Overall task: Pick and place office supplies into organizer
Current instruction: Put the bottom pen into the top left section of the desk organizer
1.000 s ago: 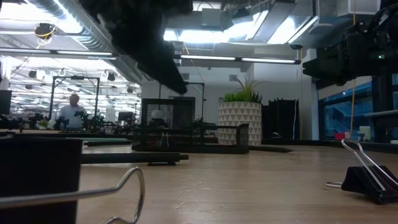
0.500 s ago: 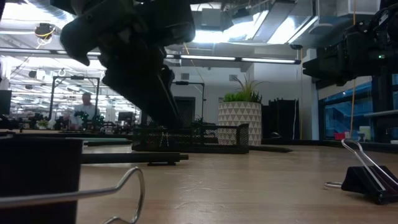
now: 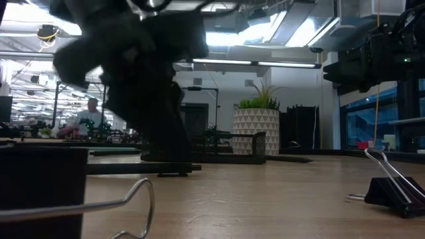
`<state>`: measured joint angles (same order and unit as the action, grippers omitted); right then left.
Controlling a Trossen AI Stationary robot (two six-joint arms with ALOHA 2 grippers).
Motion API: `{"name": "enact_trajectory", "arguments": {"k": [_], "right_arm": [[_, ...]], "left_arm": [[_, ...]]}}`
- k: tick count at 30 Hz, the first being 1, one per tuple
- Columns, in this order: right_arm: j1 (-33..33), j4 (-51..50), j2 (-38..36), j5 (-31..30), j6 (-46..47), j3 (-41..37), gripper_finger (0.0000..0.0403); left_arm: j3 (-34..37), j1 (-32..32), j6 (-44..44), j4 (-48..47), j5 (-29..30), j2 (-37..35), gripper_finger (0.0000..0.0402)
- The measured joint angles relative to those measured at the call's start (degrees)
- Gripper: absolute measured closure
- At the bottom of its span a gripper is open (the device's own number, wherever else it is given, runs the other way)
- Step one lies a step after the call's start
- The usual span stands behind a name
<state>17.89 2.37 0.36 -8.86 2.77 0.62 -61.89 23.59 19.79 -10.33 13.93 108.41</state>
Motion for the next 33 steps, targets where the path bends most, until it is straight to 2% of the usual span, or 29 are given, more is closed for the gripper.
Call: {"name": "enact_trajectory", "arguments": {"k": [10,26,33], "right_arm": [[0.0,0.0,0.0,0.0,-0.01,0.0,0.0179],[0.0,0.01,0.0,0.01,0.01,0.0,0.0179],[-0.01,0.01,0.0,0.01,0.03,0.0,0.0179]], "left_arm": [[-0.04,-0.09,0.68,0.38,-0.35,2.29,0.0252],[-0.06,-0.09,-1.71,0.0,-0.52,2.29,0.0354],[-0.06,-0.09,-3.19,-0.13,-0.24,2.16,0.0372]]}}
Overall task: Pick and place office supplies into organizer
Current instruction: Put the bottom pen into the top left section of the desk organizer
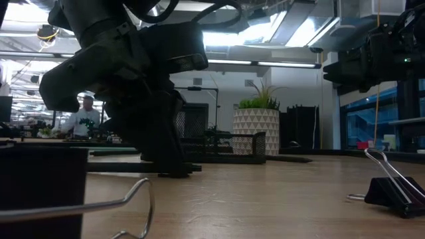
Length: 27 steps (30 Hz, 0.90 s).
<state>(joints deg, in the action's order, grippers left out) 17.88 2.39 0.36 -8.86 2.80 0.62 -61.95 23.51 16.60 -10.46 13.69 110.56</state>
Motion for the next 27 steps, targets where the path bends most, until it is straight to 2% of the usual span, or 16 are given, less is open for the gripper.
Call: {"name": "enact_trajectory", "arguments": {"k": [5,9,19,24,27], "right_arm": [[0.0,0.0,0.0,-0.01,0.01,0.0,0.0179],[0.01,0.1,0.0,-0.01,0.03,0.0,0.0179],[-0.01,0.82,0.0,-0.01,0.05,0.0,0.0179],[-0.01,0.79,0.0,-0.01,-0.08,0.0,0.0179],[0.0,0.79,0.0,-0.02,-0.12,0.0,0.0179]], "left_arm": [[0.31,-0.22,-0.05,-1.04,0.91,-2.2,0.0372],[0.21,-0.8,-0.73,-1.04,3.55,-6.69,0.0372],[0.15,-5.85,-15.15,0.21,15.39,-21.92,0.037],[2.64,-11.04,-24.03,10.34,14.99,-28.93,0.0372],[6.21,-15.2,-28.19,20.88,11.08,-31.79,0.0371]]}}
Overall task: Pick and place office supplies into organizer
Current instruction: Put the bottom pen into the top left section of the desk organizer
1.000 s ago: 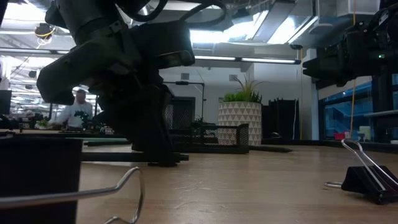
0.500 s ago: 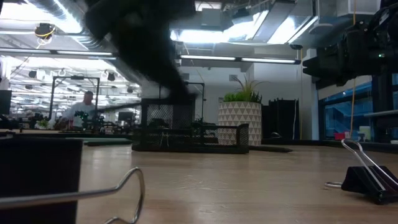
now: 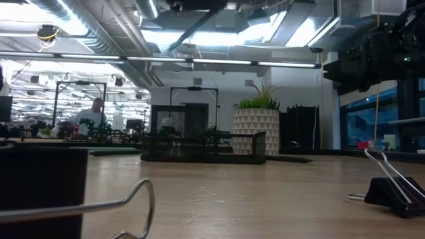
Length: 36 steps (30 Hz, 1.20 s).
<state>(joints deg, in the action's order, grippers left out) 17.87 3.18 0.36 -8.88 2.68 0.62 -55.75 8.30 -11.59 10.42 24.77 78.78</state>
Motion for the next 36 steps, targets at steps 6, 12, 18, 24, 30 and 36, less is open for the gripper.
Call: {"name": "enact_trajectory", "arguments": {"k": [6,12,18,24,30,36], "right_arm": [[0.01,-0.57,0.0,-0.01,-0.07,0.0,0.0179],[0.02,-0.76,-0.01,-0.01,-0.14,-0.02,0.0179],[0.01,-0.76,0.0,0.0,-0.14,-0.01,0.0179],[-0.01,-0.74,0.0,-0.03,-0.38,0.0,0.0179],[0.01,-0.72,-0.01,-0.09,-1.9,0.0,0.0179],[0.0,-0.4,-0.01,-0.11,-1.91,0.0,0.0179]], "left_arm": [[10.95,-8.78,3.58,20.21,-14.03,-2.4,0.0372],[23.52,-13.35,6.4,39.35,-18.4,-2.4,0.0371],[32.15,-15.28,8.57,49.8,-18.51,-2.4,0.0371],[35.55,-16.07,8.89,55.74,-18.29,-2.12,0.0372],[35.58,-16.07,8.89,59.65,-18.31,2.43,0.0371],[35.58,-16.88,9.28,68.55,-18.31,10.66,0.0371]]}}
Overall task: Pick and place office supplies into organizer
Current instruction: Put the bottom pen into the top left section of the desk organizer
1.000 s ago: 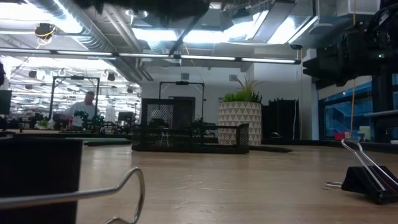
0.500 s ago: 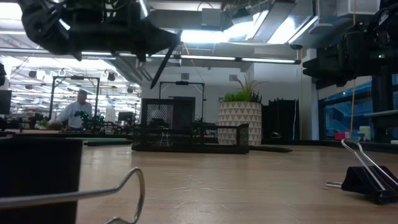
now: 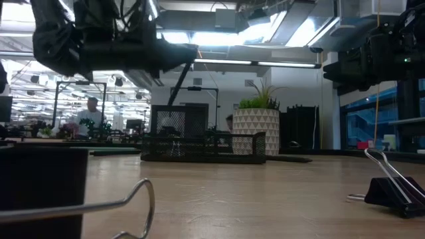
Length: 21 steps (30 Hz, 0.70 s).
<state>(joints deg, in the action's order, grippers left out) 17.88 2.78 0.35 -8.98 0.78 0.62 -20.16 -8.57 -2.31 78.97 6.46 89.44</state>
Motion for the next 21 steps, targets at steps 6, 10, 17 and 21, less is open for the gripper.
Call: {"name": "enact_trajectory", "arguments": {"k": [6,10,17,21], "right_arm": [[-0.01,-0.03,-0.01,-0.01,0.02,0.0,0.0179],[-0.01,-0.03,0.0,-0.05,0.0,0.0,0.0179],[0.0,-0.05,0.0,-0.08,-0.02,0.0,0.0179],[0.01,-0.08,-0.01,-0.08,-0.36,0.0,0.0179]], "left_arm": [[-0.53,-1.63,2.99,1.03,-0.72,5.79,0.0371],[-1.96,-1.75,3.59,0.97,-1.48,8.98,0.0369],[-3.19,-1.73,3.6,0.9,-1.69,13.4,0.0368],[-3.2,-1.73,3.92,0.44,-1.68,14.34,0.0368]]}}
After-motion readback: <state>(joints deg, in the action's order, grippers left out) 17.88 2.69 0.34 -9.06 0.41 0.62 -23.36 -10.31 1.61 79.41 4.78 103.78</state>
